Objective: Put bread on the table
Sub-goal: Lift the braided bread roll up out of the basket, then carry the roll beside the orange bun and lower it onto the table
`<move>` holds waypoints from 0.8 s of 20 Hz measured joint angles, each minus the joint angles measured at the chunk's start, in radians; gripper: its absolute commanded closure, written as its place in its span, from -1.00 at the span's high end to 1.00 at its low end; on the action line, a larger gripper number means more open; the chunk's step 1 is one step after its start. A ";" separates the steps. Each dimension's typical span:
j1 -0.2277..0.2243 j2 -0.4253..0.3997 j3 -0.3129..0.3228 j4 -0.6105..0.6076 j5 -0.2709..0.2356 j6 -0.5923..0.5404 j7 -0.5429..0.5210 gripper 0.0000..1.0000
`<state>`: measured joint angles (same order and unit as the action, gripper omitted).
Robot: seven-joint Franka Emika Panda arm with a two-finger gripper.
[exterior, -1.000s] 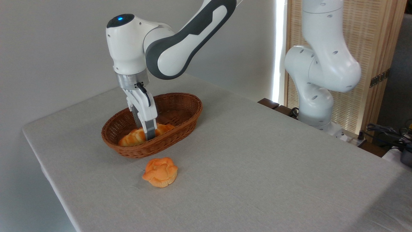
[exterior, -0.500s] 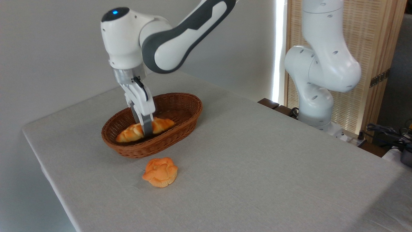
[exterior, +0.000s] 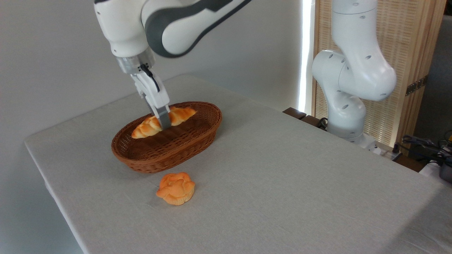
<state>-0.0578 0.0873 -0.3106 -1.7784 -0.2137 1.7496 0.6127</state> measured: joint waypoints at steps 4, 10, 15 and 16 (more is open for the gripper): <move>0.011 -0.065 0.165 0.025 0.022 -0.165 0.230 -0.15; 0.021 -0.143 0.313 -0.184 0.184 -0.122 0.385 -0.03; 0.020 -0.139 0.332 -0.347 0.191 0.053 0.321 0.27; 0.020 -0.138 0.337 -0.370 0.191 0.088 0.280 0.50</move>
<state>-0.0378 -0.0507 0.0264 -2.1487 -0.0227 1.8371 0.8924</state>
